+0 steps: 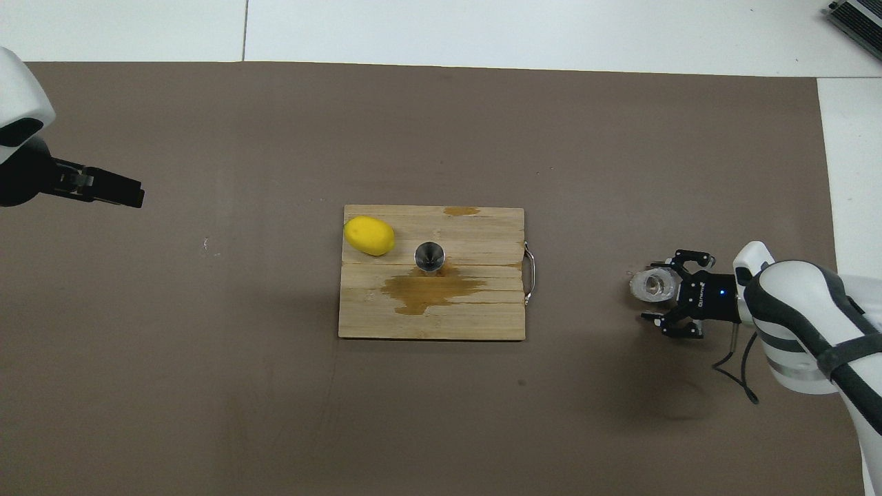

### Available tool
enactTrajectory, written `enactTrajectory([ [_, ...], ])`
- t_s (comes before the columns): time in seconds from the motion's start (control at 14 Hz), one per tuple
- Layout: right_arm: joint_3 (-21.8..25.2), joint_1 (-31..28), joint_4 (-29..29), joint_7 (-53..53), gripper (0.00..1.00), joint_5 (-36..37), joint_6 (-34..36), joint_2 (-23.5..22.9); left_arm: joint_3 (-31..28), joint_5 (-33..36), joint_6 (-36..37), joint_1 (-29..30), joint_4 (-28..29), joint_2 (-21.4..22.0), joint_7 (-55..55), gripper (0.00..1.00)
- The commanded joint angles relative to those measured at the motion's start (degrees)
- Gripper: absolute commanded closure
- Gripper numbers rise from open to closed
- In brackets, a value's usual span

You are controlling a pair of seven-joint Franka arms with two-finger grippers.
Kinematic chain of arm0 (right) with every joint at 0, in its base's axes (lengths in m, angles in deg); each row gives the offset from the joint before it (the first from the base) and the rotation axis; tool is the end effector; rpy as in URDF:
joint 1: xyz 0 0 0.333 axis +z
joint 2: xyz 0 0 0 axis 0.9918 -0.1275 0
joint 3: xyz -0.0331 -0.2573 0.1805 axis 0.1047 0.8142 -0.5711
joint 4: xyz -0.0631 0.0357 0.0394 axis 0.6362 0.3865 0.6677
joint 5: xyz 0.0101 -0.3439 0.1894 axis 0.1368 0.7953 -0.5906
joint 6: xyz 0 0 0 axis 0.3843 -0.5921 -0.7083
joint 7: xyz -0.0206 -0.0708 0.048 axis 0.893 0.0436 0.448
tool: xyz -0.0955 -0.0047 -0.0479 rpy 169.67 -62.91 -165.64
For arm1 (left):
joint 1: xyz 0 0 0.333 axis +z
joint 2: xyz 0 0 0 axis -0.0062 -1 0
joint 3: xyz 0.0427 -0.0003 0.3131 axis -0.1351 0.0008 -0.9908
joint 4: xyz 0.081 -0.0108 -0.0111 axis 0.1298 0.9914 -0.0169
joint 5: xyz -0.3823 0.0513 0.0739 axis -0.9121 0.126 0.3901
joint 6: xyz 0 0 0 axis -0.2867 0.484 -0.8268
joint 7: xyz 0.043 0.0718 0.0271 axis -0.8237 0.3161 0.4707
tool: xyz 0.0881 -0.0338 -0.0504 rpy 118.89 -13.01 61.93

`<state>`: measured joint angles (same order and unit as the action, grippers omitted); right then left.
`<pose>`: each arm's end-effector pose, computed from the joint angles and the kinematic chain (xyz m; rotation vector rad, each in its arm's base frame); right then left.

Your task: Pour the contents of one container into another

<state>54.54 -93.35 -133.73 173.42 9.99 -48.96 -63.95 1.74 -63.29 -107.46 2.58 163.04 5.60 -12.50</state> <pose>0.4817 -0.0765 0.2472 -2.1261 -1.6102 -0.6656 0.5705 -0.0659 0.6248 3.1042 -0.3672 0.1127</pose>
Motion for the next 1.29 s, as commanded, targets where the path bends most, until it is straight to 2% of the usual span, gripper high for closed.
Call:
enactTrajectory([
  [0.0, -0.28, 1.36, -0.71, 1.97, 0.0, -3.19, -1.53, -0.19, -1.43, 1.07, 1.58, -0.3, 0.38, 1.81, -0.54, 0.0],
  [0.5, -0.28, 2.15, -0.88, 3.02, 0.0, -3.72, -2.06, -0.19, -1.44, 1.15, -0.26, -1.0, 0.82, 1.37, 0.43, 0.0],
  [0.57, -0.28, 2.15, -0.88, 3.11, 0.03, -3.72, -2.06, -0.19, -1.35, 1.15, -0.26, -1.0, 0.82, 1.28, 0.43, 0.0],
  [0.72, -0.28, 1.89, -0.79, 3.55, 0.21, -3.72, -1.88, -0.19, -1.26, 1.07, 0.61, -0.91, 0.9, 1.37, 0.34, 0.0],
  [0.86, -0.28, 1.89, -0.79, 3.55, 0.33, -3.72, -1.88, -0.1, -1.35, 1.07, 0.88, -0.91, 0.82, 1.46, 0.17, 0.0],
  [1.22, -0.28, 2.15, -0.71, 3.47, 0.39, -3.72, -1.79, 0.42, -1.35, 0.98, 1.4, -0.38, 0.55, 1.46, 0.25, 0.0],
])
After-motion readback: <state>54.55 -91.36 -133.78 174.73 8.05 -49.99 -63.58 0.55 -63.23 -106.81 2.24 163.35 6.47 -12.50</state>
